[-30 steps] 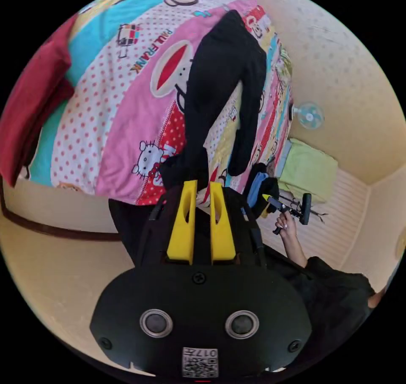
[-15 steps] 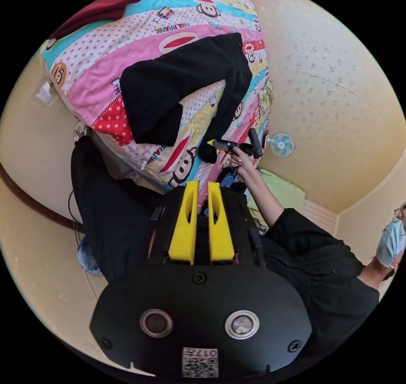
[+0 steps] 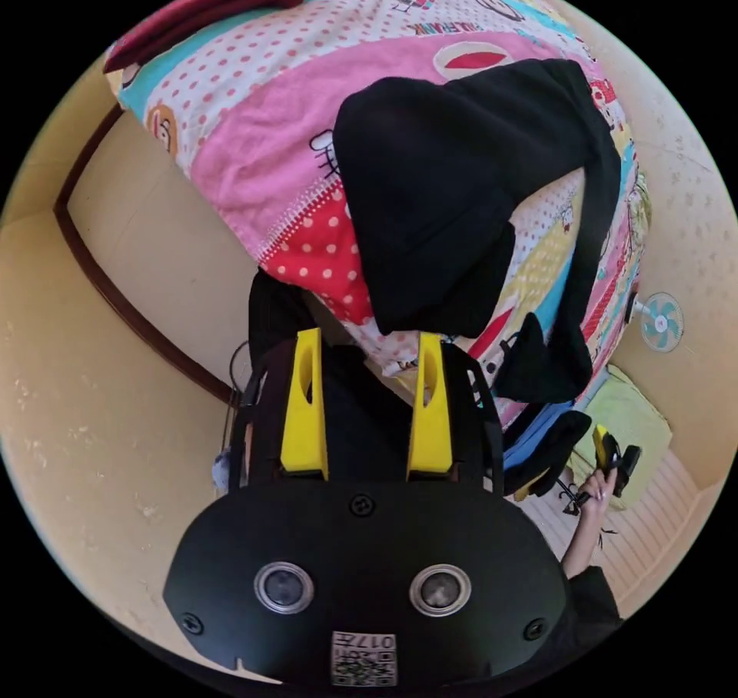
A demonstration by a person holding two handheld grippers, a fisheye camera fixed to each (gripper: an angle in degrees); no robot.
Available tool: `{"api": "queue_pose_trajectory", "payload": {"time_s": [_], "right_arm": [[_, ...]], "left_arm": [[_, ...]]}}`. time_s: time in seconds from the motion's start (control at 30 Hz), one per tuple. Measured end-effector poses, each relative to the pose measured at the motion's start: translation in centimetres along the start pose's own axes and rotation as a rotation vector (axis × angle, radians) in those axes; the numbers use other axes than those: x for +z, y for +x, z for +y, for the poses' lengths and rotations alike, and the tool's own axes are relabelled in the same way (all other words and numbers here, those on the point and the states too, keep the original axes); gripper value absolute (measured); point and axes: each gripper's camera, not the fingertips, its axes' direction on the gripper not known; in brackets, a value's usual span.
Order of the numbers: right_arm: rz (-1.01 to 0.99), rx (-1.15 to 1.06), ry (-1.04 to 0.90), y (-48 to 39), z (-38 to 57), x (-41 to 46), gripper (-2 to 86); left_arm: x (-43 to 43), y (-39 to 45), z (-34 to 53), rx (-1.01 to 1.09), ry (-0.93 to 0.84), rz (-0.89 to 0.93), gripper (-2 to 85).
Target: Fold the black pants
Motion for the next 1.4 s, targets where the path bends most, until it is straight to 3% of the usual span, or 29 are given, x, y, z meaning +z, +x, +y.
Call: {"api": "queue_pose_trajectory", "payload": {"time_s": [0.13,0.23,0.37,0.53,0.73,0.87,1.0,1.17,1.27,1.4], "right_arm": [[0.074,0.011,-0.078,0.5,1.3,0.4,0.7],[0.004,-0.004,-0.111,1.2,1.7,1.5,1.0],[-0.056,-0.001,-0.168,2.0,1.3,4.8,3.2],[0.073,0.000,-0.224,2.7,0.0,11.5,13.7],[0.217,0.094,-0.224,5.3,-1.4,19.1,10.6],[-0.029,0.133,-0.075,4.8,0.2,14.9,4.7],[-0.319,0.140,-0.157,4.1,2.9,11.6,3.8],[-0.365,0.111,-0.198,1.7,5.1,10.1,3.4],[-0.429,0.092,-0.206,0.6,6.1,10.7,3.3],[-0.389,0.069,-0.291,0.4,7.1,13.5,3.4]], "left_arm": [[3.8,-0.5,-3.1,-0.097,-0.046,0.004,13.5],[2.7,0.7,-2.5,0.067,-0.107,-0.088,6.4],[-5.3,1.9,4.3,0.290,-0.033,-0.170,3.1],[-10.9,4.6,14.9,0.371,0.121,-0.419,0.4],[-4.4,0.8,18.9,0.383,-0.099,-0.264,3.9],[-3.8,3.2,19.2,0.549,-0.115,-0.227,9.5],[-3.2,9.5,18.6,0.784,-0.075,-0.335,15.1],[-1.8,18.2,18.5,1.062,-0.080,-0.343,18.2],[1.2,19.8,18.0,1.029,-0.283,-0.284,19.2],[2.3,19.2,18.3,0.924,-0.277,-0.435,13.3]]}}
